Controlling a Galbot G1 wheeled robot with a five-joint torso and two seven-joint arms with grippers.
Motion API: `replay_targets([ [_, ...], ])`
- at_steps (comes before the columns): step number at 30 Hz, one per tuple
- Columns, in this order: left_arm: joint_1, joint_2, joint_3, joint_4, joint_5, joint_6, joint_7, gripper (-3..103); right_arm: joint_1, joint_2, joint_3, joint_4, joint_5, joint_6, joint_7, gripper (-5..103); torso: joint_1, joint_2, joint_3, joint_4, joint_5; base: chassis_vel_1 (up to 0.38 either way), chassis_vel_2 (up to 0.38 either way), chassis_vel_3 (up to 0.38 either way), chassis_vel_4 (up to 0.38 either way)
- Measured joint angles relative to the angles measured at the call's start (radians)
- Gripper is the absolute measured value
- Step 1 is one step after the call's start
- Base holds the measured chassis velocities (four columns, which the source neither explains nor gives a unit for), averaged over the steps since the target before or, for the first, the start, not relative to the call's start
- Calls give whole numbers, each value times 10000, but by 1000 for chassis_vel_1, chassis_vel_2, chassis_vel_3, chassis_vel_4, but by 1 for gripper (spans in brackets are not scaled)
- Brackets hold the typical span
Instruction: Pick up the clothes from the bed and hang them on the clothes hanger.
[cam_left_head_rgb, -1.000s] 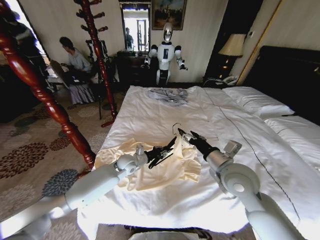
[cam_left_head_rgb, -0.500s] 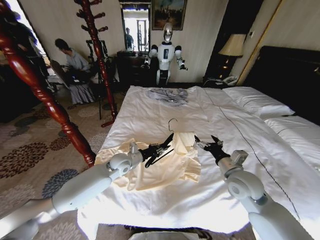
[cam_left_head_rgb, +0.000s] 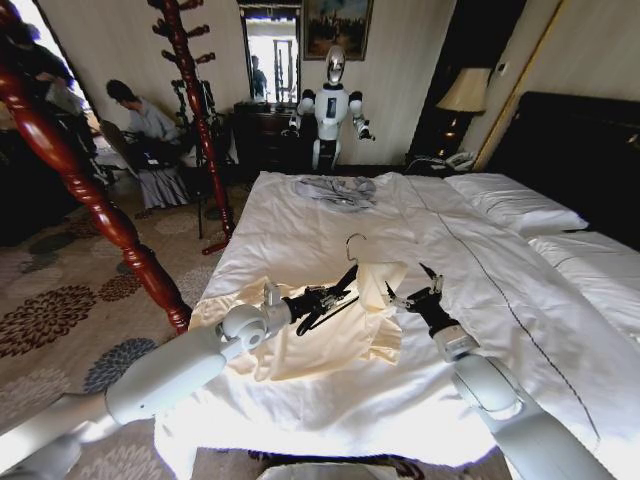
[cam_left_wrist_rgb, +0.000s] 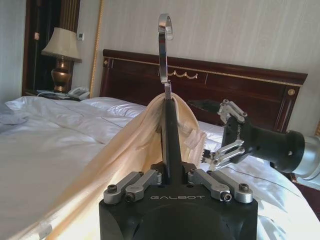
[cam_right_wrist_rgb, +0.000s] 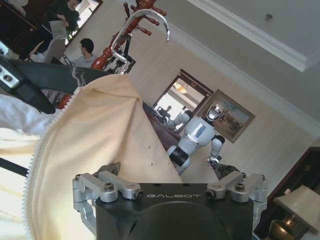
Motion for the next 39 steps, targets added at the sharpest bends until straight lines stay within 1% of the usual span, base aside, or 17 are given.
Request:
replay_targets([
  [4, 8, 86, 58, -157, -54, 41, 3, 16, 265, 35, -155, -331, -323, 214, 0, 100, 0, 0, 0, 0, 1, 0, 0, 0, 0],
  [9, 99, 215, 41, -320, -84, 72, 50, 16, 460, 16, -246, -631, -337, 244, 74, 100, 0, 0, 0, 0, -1, 0, 0, 0, 0],
  [13, 167, 320, 37, -398, -87, 105, 164, 16, 786, 8, -347, -1046, -762, 400, 158, 100, 0, 0, 0, 0, 0, 0, 0, 0, 0],
  [17, 203, 357, 110, -414, -53, 150, 219, 16, 1088, -25, -467, -1399, -1718, 632, 69, 100, 0, 1, 0, 0, 0, 0, 0, 0, 0],
  [19, 197, 356, 125, -415, -49, 156, 220, 16, 1123, -26, -475, -1469, -1960, 690, 39, 100, 0, 1, 0, 0, 0, 0, 0, 0, 0],
  [22, 157, 375, 152, -415, -1, 165, 225, 16, 1137, -29, -307, -1709, -2963, 1083, -197, 101, 0, 0, 0, 0, 0, 0, 0, 0, 0],
  [23, 157, 375, 152, -415, -1, 165, 225, 16, 1137, -29, -307, -1709, -2963, 1083, -197, 101, 0, 0, 0, 0, 0, 0, 0, 0, 0],
  [24, 154, 392, 152, -415, 9, 168, 230, 16, 1119, -37, -228, -1766, -3252, 1224, -265, 101, 0, 0, 0, 0, 0, 0, 0, 0, 0],
  [27, 154, 429, 153, -415, 76, 180, 242, 16, 1046, -67, 27, -1960, -4408, 1791, -485, 86, 0, 0, 0, 0, 0, 0, 0, 0, 0],
  [28, 154, 429, 153, -415, 76, 180, 242, 16, 1046, -67, 27, -1960, -4408, 1791, -485, 86, 0, 0, 0, 0, 0, 0, 0, 0, 0],
  [29, 157, 431, 160, -415, 111, 180, 244, 16, 1018, -77, 94, -1983, -4670, 1912, -537, 86, 0, 0, 0, 0, 0, 0, 0, 0, 0],
  [30, 163, 432, 172, -415, 143, 181, 245, 16, 984, -85, 169, -1995, -4939, 2035, -581, 76, 0, 0, 0, -1, 0, 0, 0, 0, 0],
  [32, 166, 432, 179, -418, 153, 183, 246, 16, 973, -88, 212, -2002, -5097, 2120, -603, 76, 0, 0, 0, -1, 0, 0, 0, 0, 0],
  [36, 176, 445, 228, -457, 192, 185, 246, 16, 970, -89, 316, -2045, -5677, 2462, -656, 54, 0, 0, 0, 0, 0, 0, 0, 0, 0],
  [37, 176, 445, 228, -457, 192, 185, 246, 16, 970, -89, 316, -2045, -5677, 2462, -656, 54, 0, 0, 0, 0, 0, 0, 0, 0, 0],
  [38, 176, 447, 233, -475, 195, 187, 246, 16, 970, -88, 320, -2051, -5785, 2526, -667, 48, 0, 0, 0, 0, 0, 0, 0, 0, 0],
  [39, 173, 449, 236, -487, 195, 189, 246, 16, 970, -82, 321, -2059, -5834, 2556, -670, 48, 0, 1, 0, 0, 0, 0, 0, 0, 0],
])
